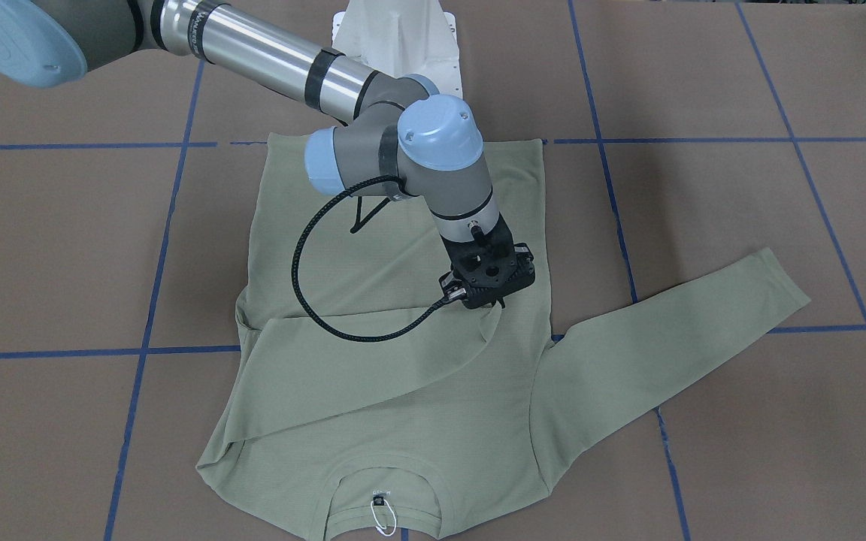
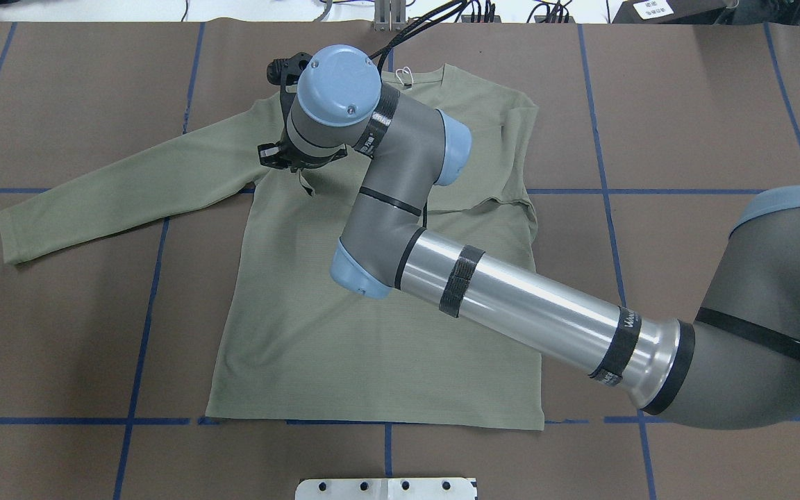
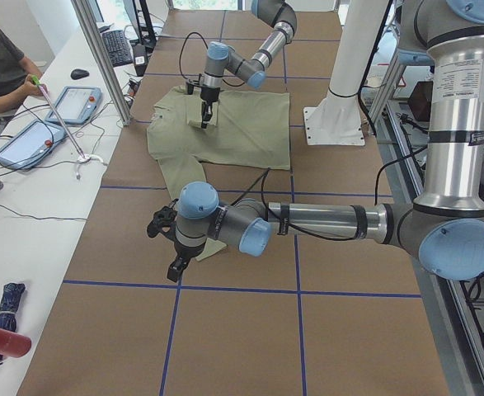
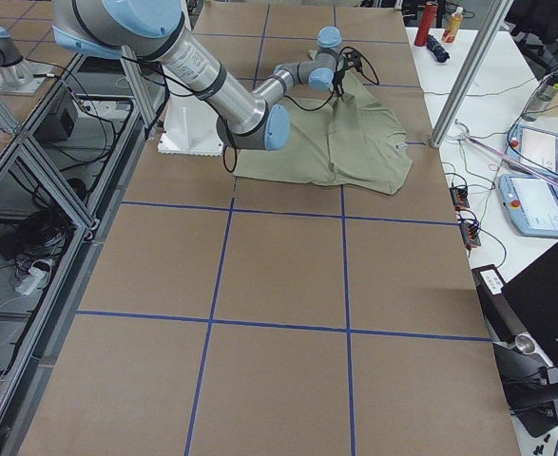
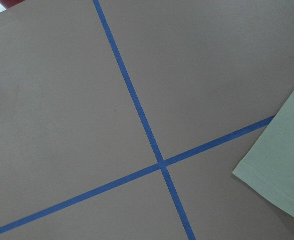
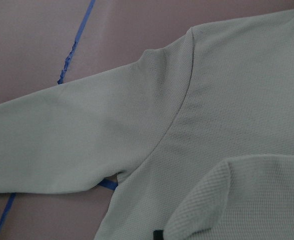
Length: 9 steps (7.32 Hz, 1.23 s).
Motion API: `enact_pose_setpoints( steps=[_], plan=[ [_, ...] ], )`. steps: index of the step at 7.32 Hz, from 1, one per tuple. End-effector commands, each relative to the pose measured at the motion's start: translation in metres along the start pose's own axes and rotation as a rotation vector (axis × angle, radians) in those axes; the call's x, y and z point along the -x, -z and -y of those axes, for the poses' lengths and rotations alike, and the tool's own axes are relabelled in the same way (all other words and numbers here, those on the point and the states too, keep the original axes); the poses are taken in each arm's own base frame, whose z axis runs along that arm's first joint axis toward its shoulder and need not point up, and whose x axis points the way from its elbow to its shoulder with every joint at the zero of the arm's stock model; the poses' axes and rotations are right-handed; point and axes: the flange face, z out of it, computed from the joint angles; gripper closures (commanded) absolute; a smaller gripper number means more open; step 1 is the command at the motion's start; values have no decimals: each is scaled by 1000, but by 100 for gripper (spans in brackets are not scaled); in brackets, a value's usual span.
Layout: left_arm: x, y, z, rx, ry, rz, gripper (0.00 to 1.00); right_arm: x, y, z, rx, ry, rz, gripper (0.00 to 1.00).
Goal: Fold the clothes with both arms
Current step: 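Carry the grasped sleeve with the right gripper across the shirt body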
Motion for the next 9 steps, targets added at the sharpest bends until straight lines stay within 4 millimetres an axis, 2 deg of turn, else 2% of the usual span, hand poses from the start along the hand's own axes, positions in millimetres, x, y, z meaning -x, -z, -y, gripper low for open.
enact_pose_setpoints(
  steps=[1,2,3,4,5,6,7,8,9],
  plan=[
    [2,-3,0,3,1,-1,0,7,2,0,-18,-2,26,100],
    [3,-4,2,4,2,-1,0,15,2,-3,-22,2,28,72],
    [2,-3,5,1,-1,0,0,31,7,-3,-42,-1,41,10],
    [3,-3,6,0,-1,1,0,48,2,-16,-75,7,31,0],
    [3,-4,6,2,3,-1,0,55,-3,-26,-87,13,23,0],
    [3,-4,6,2,7,-1,0,54,-3,-25,-88,-3,20,0],
    [0,1,12,-13,83,0,0,50,-4,-24,-84,-58,9,0],
    [-9,2,23,-49,170,-1,0,45,3,-16,-62,-73,-37,0],
    [-32,-14,30,-61,203,-23,0,27,18,-3,4,-97,-115,0]
  ],
)
